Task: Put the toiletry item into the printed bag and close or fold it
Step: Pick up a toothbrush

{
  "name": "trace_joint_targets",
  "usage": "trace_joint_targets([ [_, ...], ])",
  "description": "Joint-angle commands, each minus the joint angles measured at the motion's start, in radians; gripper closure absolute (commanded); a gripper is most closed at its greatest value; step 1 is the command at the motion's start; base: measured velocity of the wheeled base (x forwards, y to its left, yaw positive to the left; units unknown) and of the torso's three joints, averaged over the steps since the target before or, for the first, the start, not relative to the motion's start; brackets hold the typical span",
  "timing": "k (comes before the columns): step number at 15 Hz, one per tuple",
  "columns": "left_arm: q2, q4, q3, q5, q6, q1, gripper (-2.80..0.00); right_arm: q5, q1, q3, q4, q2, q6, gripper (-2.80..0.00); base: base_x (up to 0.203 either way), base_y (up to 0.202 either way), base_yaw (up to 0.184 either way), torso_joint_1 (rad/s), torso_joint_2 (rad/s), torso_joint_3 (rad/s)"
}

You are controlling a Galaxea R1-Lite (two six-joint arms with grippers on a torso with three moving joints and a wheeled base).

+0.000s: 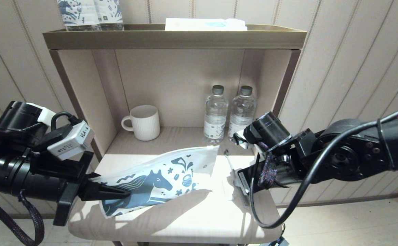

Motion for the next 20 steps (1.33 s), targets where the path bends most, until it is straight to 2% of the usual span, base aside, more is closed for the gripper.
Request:
trace_joint_targets([
  [1, -0.001, 0.002, 0.0, -0.005, 0.005, 0.0, 0.0, -0.001, -0.001, -0.001, 0.004, 0.003, 0.001, -2.8, 0.0, 0.0, 0.0, 0.0, 0.0, 0.0],
  [20, -0.001, 0.002, 0.0, -0.005, 0.006, 0.0, 0.0, 0.0, 0.002, -0.011, 0.01, -0.006, -0.011, -2.8, 0.0, 0.0, 0.0, 0.0, 0.0, 0.0],
])
